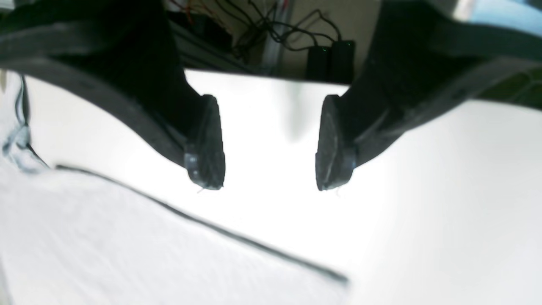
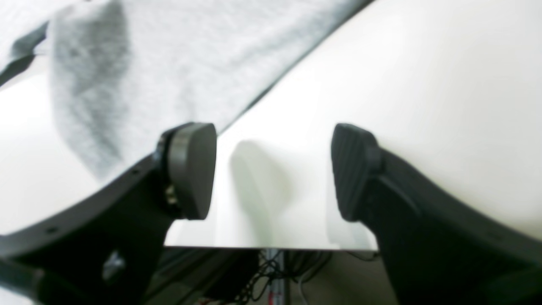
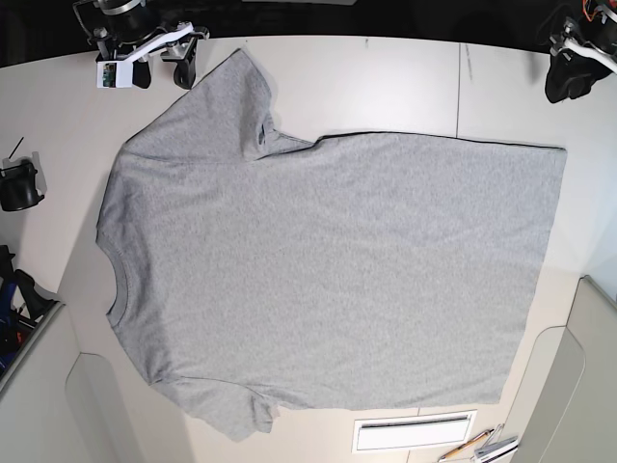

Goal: Fold the T-shirt properly
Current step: 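Lower both grippers to the shirt's shoulder corners and close them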

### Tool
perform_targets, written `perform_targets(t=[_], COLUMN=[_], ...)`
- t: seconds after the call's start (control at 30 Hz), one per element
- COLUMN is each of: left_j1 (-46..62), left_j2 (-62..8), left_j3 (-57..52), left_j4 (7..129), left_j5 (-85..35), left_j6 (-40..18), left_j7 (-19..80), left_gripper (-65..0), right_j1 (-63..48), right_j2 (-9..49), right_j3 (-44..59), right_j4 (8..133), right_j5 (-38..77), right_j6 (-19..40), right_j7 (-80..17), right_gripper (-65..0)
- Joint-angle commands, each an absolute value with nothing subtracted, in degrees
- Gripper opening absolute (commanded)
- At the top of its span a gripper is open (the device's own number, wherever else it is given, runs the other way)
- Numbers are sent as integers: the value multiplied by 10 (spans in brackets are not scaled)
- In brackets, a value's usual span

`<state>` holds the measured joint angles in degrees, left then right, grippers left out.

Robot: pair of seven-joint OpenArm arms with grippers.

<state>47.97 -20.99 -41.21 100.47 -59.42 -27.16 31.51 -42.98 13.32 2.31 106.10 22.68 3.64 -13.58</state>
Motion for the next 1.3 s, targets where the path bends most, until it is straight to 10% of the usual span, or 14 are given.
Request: perform_targets(t=[0.0,0.9,1.27], left_j1=[475,246,248], left_j2=[-222,-297,-297], left_j3=[-417,-307,-298], left_j4=[1007,696,697], left_j5=[-599,-618,-624], left_j6=[-268,-247,-327], left_j7=[302,308,391], left_gripper=[-274,-274,-274], right_j1=[-434,-434,-433], right_j2=[132,95,88], right_j3=[26,26,25], right_j4=[1068,1067,1067], right_j5=[229,224,225], right_j6=[43,43,69], right_j7=[-130,-149,-148], right_gripper=[-230,-230,-230])
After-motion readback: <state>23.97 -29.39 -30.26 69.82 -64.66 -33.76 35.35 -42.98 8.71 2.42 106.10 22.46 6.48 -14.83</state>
